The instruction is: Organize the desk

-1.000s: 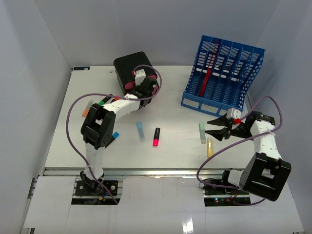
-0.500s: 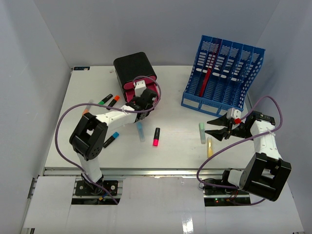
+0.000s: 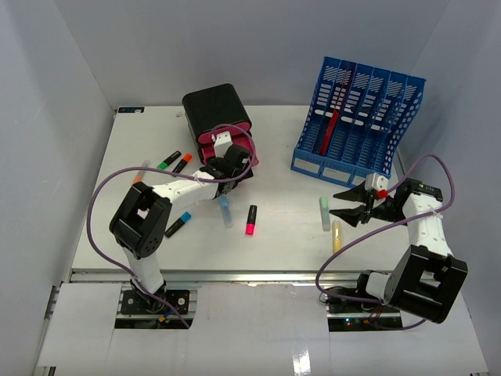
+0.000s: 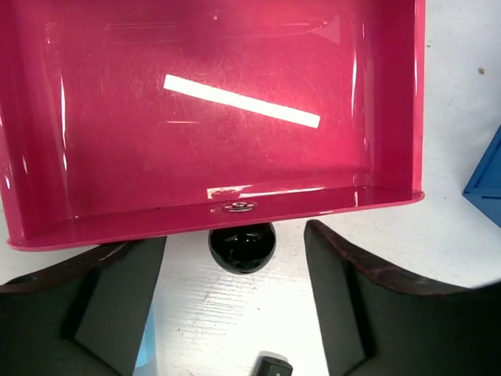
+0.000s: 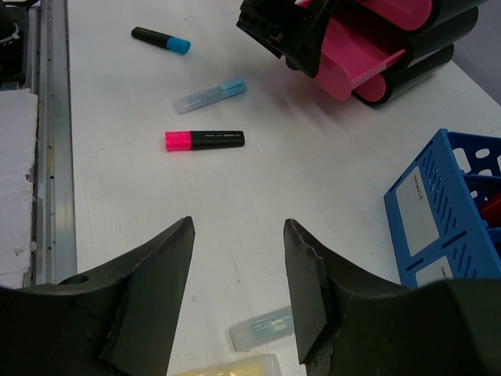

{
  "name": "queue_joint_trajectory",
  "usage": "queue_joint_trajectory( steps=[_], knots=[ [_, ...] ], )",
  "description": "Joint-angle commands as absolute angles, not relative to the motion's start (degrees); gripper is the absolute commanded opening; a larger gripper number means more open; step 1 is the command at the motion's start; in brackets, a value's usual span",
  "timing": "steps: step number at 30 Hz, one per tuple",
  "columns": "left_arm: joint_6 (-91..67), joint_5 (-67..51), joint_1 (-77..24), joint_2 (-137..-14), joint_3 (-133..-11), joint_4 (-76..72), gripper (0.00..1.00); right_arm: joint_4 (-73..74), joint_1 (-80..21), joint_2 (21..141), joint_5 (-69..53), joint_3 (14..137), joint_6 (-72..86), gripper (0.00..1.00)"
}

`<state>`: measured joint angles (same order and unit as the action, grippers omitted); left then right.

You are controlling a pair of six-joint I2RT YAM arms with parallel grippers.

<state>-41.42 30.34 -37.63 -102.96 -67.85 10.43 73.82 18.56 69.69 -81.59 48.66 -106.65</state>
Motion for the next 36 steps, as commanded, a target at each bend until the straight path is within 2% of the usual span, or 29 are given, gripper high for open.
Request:
queue_joint_trajectory(
  steps=[1, 4, 8, 13, 17, 21, 25, 31, 36],
  knots=[
    [-39.2, 26.4, -37.4, -99.0, -68.1, 9.2, 0.9, 75.0, 19.0, 68.3, -83.6, 50.6, -105.4, 0.58],
    [-36.8, 21.6, -37.4, -96.2, -66.2, 7.1, 0.91, 75.0, 19.0, 67.3, -83.1, 50.5, -103.6, 0.59],
    [-33.1, 13.0, -37.4, -89.4, -61.1, 2.8, 0.98, 75.0, 19.0, 66.1, -79.8, 49.6, -101.0, 0.61],
    [-30.1, 4.7, -37.3, -80.5, -53.9, 0.9, 0.98, 73.9, 17.4, 63.9, -71.3, 48.9, -94.8, 0.59],
    [-29.1, 3.0, -37.2, -69.2, -47.0, 1.6, 0.98, 60.4, 13.3, 57.7, -59.1, 47.1, -77.2, 0.55],
    [-28.2, 2.5, -36.9, -58.4, -40.8, 3.8, 0.98, 43.8, 4.0, 52.2, -43.6, 43.7, -56.2, 0.65],
    [-29.4, 2.7, -36.5, -48.8, -35.9, 7.6, 0.98, 37.3, -6.3, 56.2, -34.6, 43.9, -42.9, 0.69],
    [-31.2, 5.4, -36.2, -38.3, -34.3, 15.6, 0.98, 26.4, -13.2, 62.9, -17.7, 44.1, -26.9, 0.66],
    [-32.3, 7.7, -36.2, -31.0, -33.0, 20.0, 0.98, 23.4, -15.9, 68.3, -9.5, 44.0, -18.5, 0.65]
  ],
)
